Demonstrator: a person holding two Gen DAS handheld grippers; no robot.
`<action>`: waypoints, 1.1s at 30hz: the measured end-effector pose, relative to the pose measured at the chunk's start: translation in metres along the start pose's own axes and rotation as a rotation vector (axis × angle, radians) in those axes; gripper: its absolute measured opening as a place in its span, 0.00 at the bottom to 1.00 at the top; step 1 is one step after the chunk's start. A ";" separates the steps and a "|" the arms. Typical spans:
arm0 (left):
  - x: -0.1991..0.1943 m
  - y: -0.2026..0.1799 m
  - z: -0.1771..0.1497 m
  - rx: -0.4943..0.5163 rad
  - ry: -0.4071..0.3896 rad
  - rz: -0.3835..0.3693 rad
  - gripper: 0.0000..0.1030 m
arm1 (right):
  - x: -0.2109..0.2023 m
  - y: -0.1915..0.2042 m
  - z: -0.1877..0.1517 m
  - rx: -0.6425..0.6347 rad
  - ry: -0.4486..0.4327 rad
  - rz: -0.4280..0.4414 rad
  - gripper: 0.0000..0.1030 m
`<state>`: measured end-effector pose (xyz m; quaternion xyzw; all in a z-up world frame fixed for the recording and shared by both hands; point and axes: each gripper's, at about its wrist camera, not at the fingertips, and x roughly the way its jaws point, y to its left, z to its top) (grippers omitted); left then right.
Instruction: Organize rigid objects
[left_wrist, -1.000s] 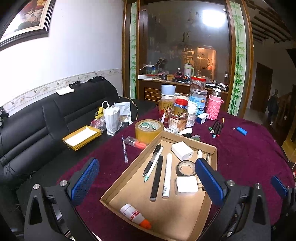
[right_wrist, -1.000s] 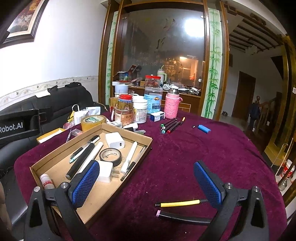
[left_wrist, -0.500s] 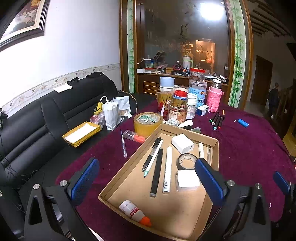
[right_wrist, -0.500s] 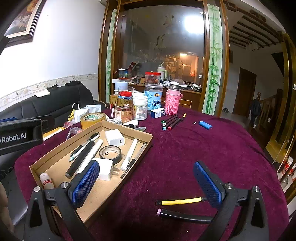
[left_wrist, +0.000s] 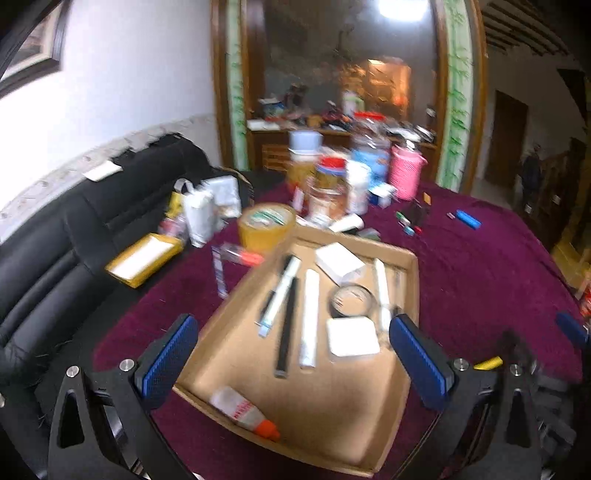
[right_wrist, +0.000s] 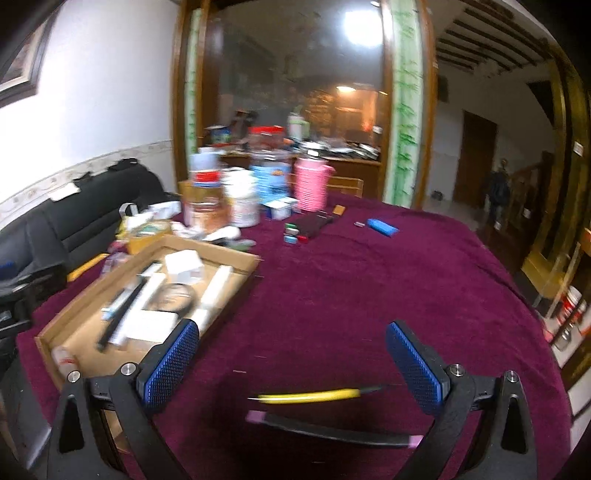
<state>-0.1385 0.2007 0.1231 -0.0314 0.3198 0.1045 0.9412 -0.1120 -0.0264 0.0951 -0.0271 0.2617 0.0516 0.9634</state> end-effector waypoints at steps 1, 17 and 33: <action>0.006 -0.006 -0.003 0.015 0.041 -0.056 1.00 | 0.002 -0.016 -0.002 0.010 0.019 -0.026 0.99; -0.013 -0.028 -0.002 0.053 -0.091 -0.047 0.98 | -0.001 -0.051 -0.024 0.105 0.094 0.043 0.99; 0.004 0.010 -0.001 0.004 0.004 0.001 1.00 | 0.015 0.078 -0.021 -0.122 0.171 0.212 1.00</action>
